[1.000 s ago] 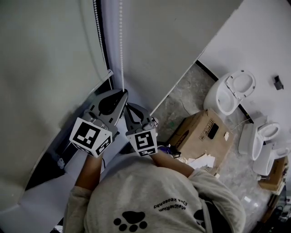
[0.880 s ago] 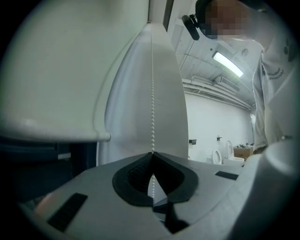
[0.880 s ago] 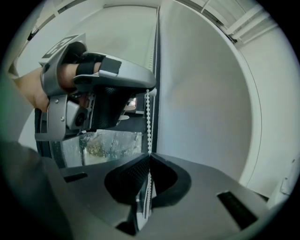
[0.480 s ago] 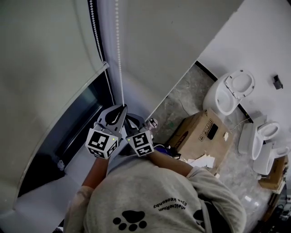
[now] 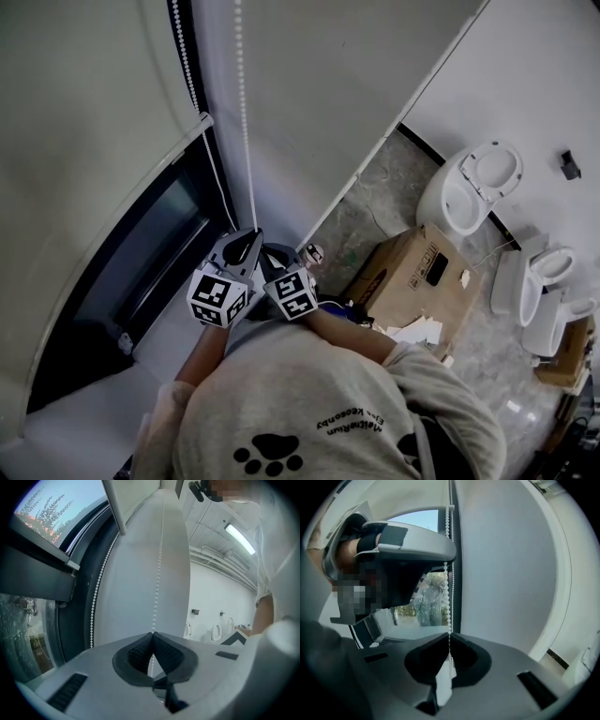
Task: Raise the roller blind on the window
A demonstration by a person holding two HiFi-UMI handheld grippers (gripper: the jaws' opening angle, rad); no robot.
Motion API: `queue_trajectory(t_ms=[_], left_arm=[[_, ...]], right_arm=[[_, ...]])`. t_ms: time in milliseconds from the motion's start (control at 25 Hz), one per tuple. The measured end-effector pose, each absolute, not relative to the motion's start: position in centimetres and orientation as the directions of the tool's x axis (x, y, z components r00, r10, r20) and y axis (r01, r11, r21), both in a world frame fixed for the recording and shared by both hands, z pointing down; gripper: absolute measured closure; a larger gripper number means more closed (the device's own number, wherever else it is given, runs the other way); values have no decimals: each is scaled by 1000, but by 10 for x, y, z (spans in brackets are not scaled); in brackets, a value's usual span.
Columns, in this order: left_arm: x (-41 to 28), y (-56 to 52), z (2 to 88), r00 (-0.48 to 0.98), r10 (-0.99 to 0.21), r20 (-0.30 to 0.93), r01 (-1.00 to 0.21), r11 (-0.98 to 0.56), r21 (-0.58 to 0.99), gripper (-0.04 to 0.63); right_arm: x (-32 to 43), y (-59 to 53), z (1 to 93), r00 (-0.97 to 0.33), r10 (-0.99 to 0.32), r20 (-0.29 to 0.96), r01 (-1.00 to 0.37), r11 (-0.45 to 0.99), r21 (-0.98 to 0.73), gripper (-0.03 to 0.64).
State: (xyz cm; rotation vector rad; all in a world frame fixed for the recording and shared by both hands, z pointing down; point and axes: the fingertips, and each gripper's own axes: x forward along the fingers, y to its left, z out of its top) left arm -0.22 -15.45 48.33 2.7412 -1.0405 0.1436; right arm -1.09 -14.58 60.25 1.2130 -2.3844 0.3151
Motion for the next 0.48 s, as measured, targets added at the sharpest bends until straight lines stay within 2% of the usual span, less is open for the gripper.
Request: queue_trajectory(t_ms=[240,360,480], left_arm=[[-7,-157,481,739,-656,151,-673,-723,157,588],[-13,-160,481,733,-664,149,-680,-718,149,588],[-15,-161,482,732,-665,145,-681,-717,150,588]], right_arm=[[-16,-142,589,-549,-693,467,-790,612,-21,602],[-18,-140,556,-597,-691,407,-774,630,-64,506],[-11,-136,518,-604,-715,352,-774,631,-47,505]])
